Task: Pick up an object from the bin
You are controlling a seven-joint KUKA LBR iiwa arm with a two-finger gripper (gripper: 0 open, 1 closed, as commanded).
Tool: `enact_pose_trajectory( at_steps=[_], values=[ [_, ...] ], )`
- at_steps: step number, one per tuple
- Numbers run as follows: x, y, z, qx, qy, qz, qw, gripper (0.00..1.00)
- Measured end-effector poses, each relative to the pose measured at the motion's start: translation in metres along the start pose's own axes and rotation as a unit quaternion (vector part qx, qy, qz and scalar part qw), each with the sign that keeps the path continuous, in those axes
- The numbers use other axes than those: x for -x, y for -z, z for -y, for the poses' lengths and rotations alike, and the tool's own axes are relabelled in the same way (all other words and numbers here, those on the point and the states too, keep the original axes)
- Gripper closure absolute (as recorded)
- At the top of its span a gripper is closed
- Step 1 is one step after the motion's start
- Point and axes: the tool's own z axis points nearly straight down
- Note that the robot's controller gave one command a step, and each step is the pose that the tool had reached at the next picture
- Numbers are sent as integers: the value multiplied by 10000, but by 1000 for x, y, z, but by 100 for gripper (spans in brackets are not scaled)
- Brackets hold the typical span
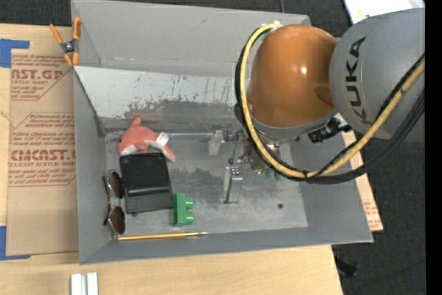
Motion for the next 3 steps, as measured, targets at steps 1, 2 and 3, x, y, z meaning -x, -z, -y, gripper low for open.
enact_pose_trajectory(
  at_steps=[1, 2, 3],
  values=[
    [2, 4, 0, 6, -11, 40, 10000, 0],
    [2, -34, -16, 5, 279, 76, 9996, 0],
    [3, -111, -12, 0, 1412, 61, 9900, 0]
  ],
)
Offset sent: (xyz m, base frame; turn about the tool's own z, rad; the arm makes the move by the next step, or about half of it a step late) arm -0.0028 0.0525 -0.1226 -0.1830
